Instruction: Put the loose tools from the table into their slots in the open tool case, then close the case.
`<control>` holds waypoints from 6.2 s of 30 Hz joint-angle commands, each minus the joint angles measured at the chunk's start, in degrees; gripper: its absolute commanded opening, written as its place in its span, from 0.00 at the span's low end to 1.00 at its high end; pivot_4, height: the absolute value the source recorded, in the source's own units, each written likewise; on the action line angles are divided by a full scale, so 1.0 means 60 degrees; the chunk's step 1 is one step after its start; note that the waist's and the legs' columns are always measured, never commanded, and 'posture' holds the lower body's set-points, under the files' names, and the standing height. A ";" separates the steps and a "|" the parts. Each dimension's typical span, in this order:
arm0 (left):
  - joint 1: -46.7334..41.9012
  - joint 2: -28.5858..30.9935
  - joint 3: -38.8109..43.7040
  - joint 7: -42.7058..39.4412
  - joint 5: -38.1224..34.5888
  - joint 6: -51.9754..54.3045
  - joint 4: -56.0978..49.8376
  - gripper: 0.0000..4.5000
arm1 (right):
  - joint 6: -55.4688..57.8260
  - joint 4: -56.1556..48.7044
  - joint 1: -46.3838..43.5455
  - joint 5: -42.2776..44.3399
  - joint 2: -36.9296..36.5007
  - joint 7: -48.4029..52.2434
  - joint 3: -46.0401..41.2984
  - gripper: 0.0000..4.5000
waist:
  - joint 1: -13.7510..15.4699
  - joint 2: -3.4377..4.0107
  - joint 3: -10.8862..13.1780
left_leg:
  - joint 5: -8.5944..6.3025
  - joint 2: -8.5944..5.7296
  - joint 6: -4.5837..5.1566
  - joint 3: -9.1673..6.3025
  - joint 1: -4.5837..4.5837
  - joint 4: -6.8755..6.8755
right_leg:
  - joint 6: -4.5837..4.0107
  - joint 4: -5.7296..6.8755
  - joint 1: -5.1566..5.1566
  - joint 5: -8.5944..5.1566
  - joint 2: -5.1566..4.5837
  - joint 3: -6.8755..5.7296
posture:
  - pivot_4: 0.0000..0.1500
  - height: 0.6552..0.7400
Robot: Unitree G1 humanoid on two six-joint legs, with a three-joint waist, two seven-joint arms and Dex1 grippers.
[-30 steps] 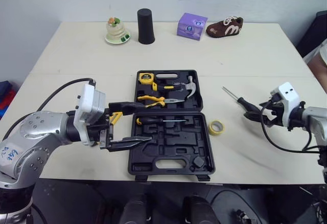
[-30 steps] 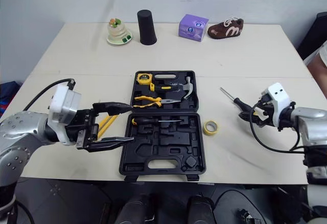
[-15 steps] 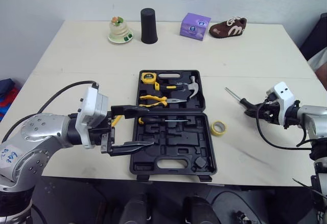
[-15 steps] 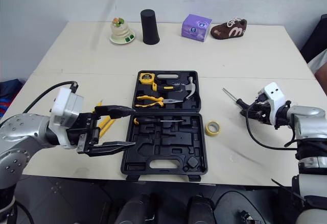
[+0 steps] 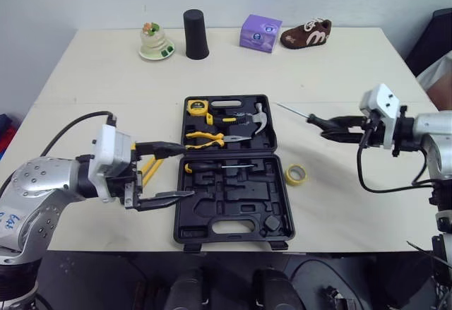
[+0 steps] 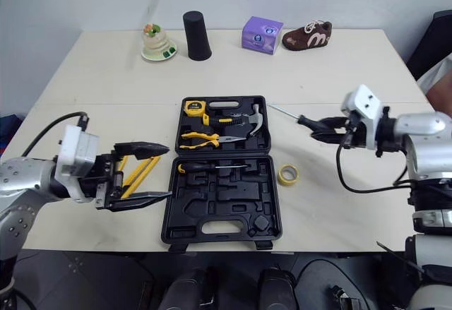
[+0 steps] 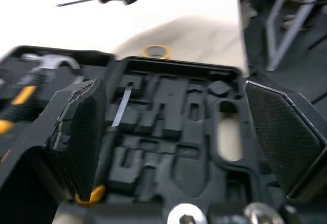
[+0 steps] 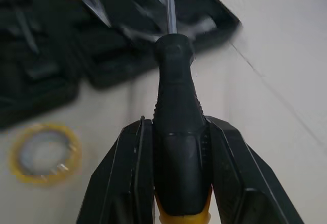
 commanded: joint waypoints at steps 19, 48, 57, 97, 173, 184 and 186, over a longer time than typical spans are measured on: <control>0.2635 -0.0033 0.1145 -0.0220 0.0715 -0.0635 -0.0222 1.00 | 0.3014 -0.4707 -0.1068 -0.1490 0.0641 -0.0048 0.3976 0.23 | -0.0034 -0.0047 0.0023 | -0.0014 -0.0010 0.0010 0.0018 -0.0035 0.0017 | -0.0004 0.0028 -0.0052 0.0003 -0.0023 0.0029 | 1.00 0.93; 0.2676 -0.0241 0.1186 -0.0046 0.0842 -0.0764 -0.0118 1.00 | 0.3577 -0.5138 -0.0579 -0.2599 0.1381 -0.0864 0.4622 0.23 | -0.0052 -0.0049 0.0022 | -0.0011 0.0002 0.0005 0.0028 -0.0034 0.0024 | -0.0005 0.0040 -0.0062 0.0003 -0.0008 0.0036 | 1.00 0.93; 0.2840 -0.0288 0.1202 0.0038 0.0817 -0.0753 -0.0223 1.00 | 0.2722 -0.4527 -0.0880 -0.1812 0.1329 -0.0365 0.3678 0.85 | -0.0052 -0.0050 0.0022 | -0.0011 0.0001 0.0005 0.0028 -0.0034 0.0025 | -0.0005 0.0042 -0.0063 0.0003 -0.0008 0.0037 | 1.00 0.93; 0.3432 -0.0318 0.1436 0.0472 0.0745 -0.0595 -0.0846 1.00 | -0.0750 -0.0371 0.1473 -0.1935 0.3503 -0.1212 0.3326 0.01 | -0.0064 -0.0160 -0.0069 | -0.0083 0.0066 -0.0039 0.0027 0.0130 0.0086 | -0.0032 0.0035 0.0089 -0.0009 -0.0002 0.0096 | 1.00 0.93; -0.0499 -0.0722 0.0020 0.7005 0.2603 0.6029 0.2914 1.00 | -0.2161 -0.4744 0.3026 0.3541 0.3117 -0.1573 -0.1317 0.99 | -0.0015 -0.0129 0.0000 | -0.0182 0.0100 -0.0008 0.0201 0.0087 0.0095 | -0.0054 0.0046 -0.0041 -0.0011 0.0010 0.0201 | 1.00 0.93; -0.0108 -0.1147 0.0858 0.6882 0.2729 0.5373 0.2965 0.13 | -0.2090 -0.4880 0.3221 0.3392 0.2891 -0.1543 -0.1466 1.00 | -0.0038 -0.0128 -0.0001 | -0.0183 0.0100 -0.0005 0.0229 0.0114 0.0092 | -0.0054 0.0094 -0.0046 -0.0011 0.0005 0.0220 | 1.00 0.93; -0.0245 -0.1089 0.1345 0.6566 0.2748 0.4184 0.2772 0.11 | -0.2232 -0.4794 0.3378 0.3301 0.2737 -0.1427 -0.1568 1.00 | -0.0031 -0.0130 -0.0001 | -0.0183 0.0098 -0.0005 0.0230 0.0112 0.0092 | -0.0054 0.0095 -0.0048 -0.0011 0.0002 0.0222 | 1.00 0.93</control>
